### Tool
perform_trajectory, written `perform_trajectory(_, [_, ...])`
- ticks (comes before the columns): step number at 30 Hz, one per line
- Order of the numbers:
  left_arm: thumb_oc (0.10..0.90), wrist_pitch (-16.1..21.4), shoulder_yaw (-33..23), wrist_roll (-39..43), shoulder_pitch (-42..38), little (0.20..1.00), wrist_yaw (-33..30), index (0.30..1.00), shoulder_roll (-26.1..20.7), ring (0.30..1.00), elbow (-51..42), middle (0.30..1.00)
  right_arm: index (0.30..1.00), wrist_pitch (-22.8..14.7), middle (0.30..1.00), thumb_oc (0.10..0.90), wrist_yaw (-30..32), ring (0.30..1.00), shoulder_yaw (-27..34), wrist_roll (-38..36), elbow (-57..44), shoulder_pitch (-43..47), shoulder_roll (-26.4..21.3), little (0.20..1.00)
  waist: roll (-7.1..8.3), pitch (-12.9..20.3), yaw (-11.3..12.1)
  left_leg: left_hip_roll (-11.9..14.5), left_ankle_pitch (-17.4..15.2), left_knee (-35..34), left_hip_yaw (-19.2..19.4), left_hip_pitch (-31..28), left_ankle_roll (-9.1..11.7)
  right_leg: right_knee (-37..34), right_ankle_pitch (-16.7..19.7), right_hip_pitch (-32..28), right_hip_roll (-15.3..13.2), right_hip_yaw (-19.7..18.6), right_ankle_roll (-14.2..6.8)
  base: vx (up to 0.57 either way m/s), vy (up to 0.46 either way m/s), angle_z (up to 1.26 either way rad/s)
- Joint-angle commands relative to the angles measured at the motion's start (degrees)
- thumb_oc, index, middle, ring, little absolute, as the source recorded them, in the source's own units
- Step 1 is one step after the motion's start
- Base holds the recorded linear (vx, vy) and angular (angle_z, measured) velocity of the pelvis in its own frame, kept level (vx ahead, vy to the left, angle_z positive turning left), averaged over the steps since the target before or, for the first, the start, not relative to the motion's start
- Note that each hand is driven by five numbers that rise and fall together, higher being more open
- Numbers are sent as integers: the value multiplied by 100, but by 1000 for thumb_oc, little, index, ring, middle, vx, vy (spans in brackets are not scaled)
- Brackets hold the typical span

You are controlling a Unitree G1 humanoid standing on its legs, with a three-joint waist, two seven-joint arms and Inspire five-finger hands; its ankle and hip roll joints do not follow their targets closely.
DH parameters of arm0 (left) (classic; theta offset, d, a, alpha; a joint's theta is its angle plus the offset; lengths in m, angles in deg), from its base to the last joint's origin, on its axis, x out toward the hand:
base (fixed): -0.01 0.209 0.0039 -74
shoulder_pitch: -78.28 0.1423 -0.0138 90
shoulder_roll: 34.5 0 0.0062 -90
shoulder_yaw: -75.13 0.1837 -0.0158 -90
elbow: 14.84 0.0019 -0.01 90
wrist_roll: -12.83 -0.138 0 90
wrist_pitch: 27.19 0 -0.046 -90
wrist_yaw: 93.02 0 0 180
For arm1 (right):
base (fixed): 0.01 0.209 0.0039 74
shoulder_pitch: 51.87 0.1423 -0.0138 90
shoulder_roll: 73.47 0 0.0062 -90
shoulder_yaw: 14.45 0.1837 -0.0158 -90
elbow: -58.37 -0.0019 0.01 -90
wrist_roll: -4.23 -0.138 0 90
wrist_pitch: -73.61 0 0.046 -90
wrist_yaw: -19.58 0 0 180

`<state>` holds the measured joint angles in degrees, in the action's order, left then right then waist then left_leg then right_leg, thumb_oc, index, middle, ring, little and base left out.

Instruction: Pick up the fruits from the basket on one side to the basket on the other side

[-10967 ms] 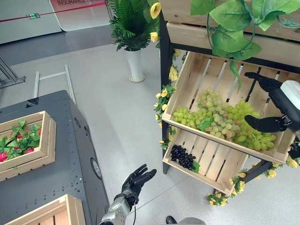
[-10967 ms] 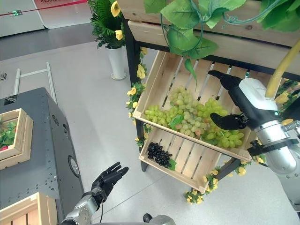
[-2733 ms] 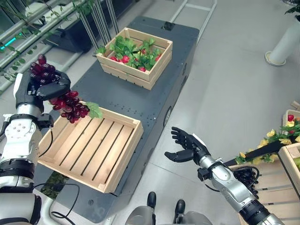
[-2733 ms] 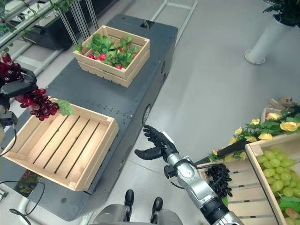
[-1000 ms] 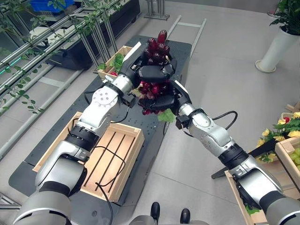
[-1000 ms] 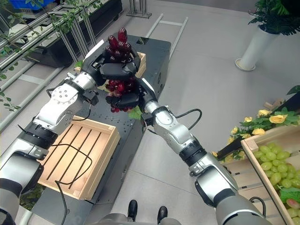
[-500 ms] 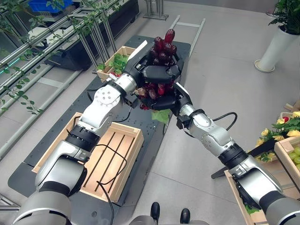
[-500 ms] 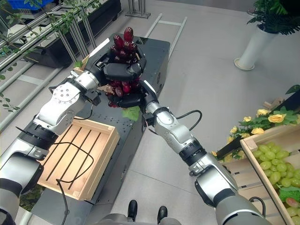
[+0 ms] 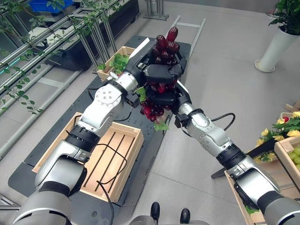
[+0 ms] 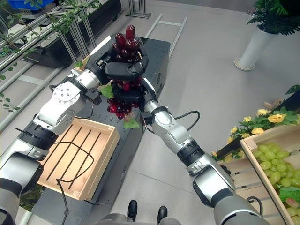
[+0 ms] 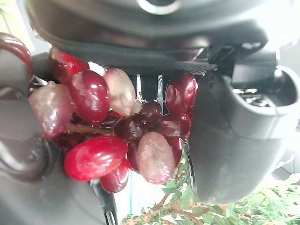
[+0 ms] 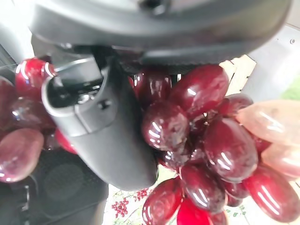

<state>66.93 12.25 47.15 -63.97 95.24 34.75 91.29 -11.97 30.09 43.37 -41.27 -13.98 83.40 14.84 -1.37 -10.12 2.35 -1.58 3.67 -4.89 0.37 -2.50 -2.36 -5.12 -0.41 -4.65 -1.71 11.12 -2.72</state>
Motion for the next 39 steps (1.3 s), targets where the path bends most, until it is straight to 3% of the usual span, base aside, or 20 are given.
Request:
perform_trajectory(1, [800, 527, -261, -78, -234, 900, -398, 900, 218, 900, 803, 900, 300, -1179, 300, 400, 166, 300, 574, -124, -303, -168, 413, 300, 10, 1524, 59, -176, -319, -11, -15, 81, 75, 12, 207, 219, -26, -151, 96, 0, 0, 0])
perform_trajectory(8, [800, 611, -375, -118, 54, 900, -513, 900, 349, 900, 1021, 900, 300, -1188, 300, 400, 151, 300, 590, 317, -352, -538, 334, 300, 30, 1457, -67, -148, -332, -11, 104, 48, 68, 12, 223, 234, -2, -279, 103, 26, 1, -5])
perform_trajectory(15, [800, 527, -357, -862, 279, 900, -753, 900, 499, 900, 1149, 900, 300, -1155, 300, 400, 80, 300, 617, 696, -425, -873, 237, 300, 58, 1379, -188, -124, -352, -11, 216, 17, 51, 12, 250, 258, 15, -414, 102, 24, -4, -11])
perform_trajectory(20, [800, 519, -260, -1289, 377, 900, -808, 900, 348, 900, 1491, 900, 300, -1032, 300, 400, -293, 300, 560, 718, -413, -1262, 24, 300, 72, 1354, -289, -105, -364, -11, 331, 11, 43, 12, 271, 296, 23, -514, 71, 17, 0, -13])
perform_trajectory(28, [800, 556, -512, -925, 764, 900, -1048, 900, 332, 900, 1828, 900, 300, -1040, 300, 400, -909, 300, 496, 508, -111, -2185, -108, 300, 58, 1305, -495, -61, -388, -11, 572, -37, 43, 12, 321, 338, 57, -689, 49, 15, 11, -14])
perform_trajectory(36, [800, 1115, -971, -385, 1255, 900, -1192, 900, 460, 900, 2167, 900, 300, -1067, 300, 400, -1613, 300, 434, 650, 383, -3107, -86, 300, 50, 1222, -696, -29, -420, -11, 785, -90, 44, 12, 349, 354, 104, -839, 55, 19, 21, -21])
perform_trajectory(39, [800, 1437, -1307, 43, 1731, 900, -1176, 900, 737, 900, 1954, 900, 300, -1103, 300, 400, -1756, 300, 482, 745, 532, -3467, -46, 300, 76, 1178, -728, -28, -438, -11, 811, -119, 34, 12, 350, 340, 126, -889, 74, 31, 27, -10])
